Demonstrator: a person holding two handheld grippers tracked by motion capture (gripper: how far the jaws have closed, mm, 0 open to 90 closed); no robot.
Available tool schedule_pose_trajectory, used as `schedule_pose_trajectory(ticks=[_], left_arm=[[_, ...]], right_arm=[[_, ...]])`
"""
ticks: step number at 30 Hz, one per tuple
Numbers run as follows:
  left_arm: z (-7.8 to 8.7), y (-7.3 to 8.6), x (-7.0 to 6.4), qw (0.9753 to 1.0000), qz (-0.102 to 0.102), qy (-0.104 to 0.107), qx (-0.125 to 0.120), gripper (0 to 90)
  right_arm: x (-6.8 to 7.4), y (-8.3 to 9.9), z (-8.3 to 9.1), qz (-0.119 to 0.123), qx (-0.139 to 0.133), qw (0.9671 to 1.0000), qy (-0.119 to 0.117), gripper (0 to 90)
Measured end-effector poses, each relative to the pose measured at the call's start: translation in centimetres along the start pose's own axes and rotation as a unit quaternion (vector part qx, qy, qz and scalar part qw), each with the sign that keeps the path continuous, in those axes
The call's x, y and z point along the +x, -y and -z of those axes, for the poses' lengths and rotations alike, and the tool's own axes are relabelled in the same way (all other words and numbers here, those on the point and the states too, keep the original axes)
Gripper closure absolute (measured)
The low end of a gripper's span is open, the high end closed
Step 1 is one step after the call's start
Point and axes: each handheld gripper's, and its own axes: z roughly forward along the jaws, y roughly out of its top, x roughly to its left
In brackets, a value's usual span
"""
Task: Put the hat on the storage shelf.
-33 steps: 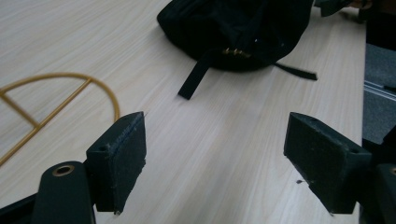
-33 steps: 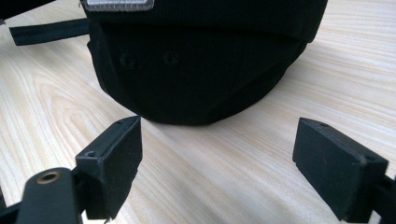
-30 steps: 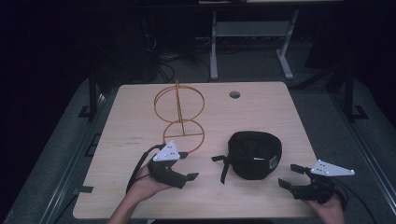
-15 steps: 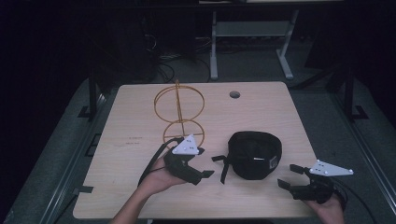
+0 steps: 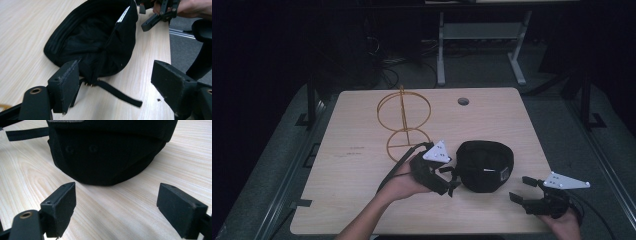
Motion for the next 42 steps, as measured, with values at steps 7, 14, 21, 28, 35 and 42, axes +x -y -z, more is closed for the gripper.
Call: schedule_pose_trajectory(ticks=[7, 14, 21, 28, 35, 42], left_arm=[[-1.6, -1.5, 0.1, 0.9999, -0.013, 0.007, 0.006, 23.5], [-3.6, -2.9, -0.1, 0.9992, -0.03, 0.02, 0.019, 24.9], [-5.3, -3.4, 0.2, 0.9985, -0.03, 0.032, 0.035, 27.5], [-7.0, -4.1, 0.3, 0.9966, -0.041, 0.037, 0.061, 35.5], [-8.2, -3.9, 0.2, 0.9943, -0.048, 0.052, 0.08, 41.0], [-8.3, -3.9, 0.2, 0.9934, -0.06, 0.051, 0.083, 59.2]], right_arm=[[0.0, 0.0, 0.0, 0.002, -0.002, 1.0, -0.001, 15.4], [0.0, 0.0, 0.1, 0.001, -0.003, 1.0, -0.003, 15.4], [-0.1, 0.0, 0.1, -0.001, -0.004, 1.0, -0.004, 15.4], [-0.3, 0.0, 0.3, -0.006, -0.009, 0.9999, -0.007, 15.4], [-0.4, 0.0, 0.5, -0.012, -0.013, 0.9998, -0.011, 14.3], [-0.4, 0.1, 0.4, -0.012, -0.009, 0.9998, -0.013, 13.7]])
